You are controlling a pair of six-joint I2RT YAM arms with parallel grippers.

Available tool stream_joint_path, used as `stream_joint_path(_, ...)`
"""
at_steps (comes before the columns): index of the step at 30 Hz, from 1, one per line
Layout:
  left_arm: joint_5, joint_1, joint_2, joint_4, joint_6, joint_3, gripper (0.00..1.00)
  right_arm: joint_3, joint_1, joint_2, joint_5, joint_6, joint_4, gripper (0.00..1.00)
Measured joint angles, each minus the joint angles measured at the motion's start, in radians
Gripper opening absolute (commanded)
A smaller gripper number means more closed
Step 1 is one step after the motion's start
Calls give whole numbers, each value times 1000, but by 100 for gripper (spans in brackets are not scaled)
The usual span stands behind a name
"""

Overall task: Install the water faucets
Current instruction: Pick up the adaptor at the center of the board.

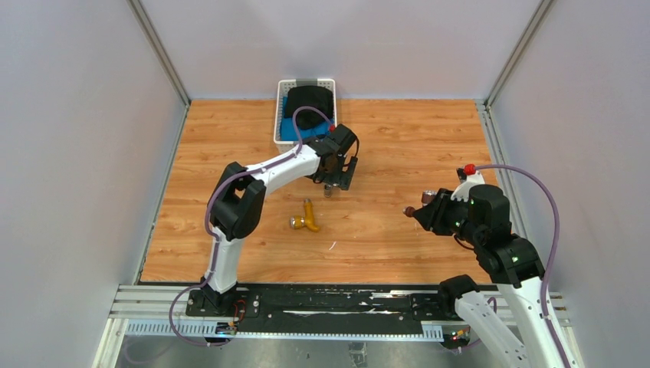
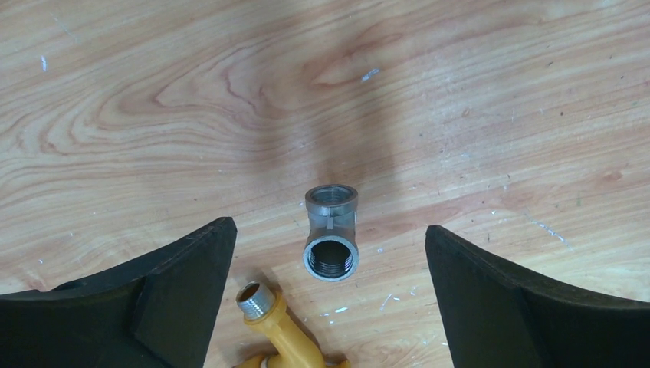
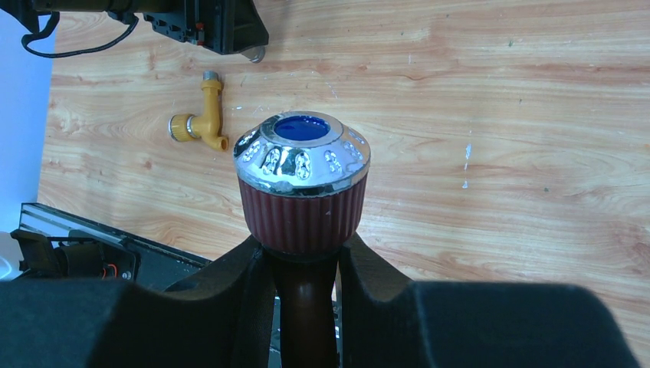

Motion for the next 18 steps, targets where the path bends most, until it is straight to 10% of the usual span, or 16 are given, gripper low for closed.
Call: stream_joint_path(18, 29, 0, 76, -47, 11, 27, 57, -6, 0, 1, -7, 0, 8, 0)
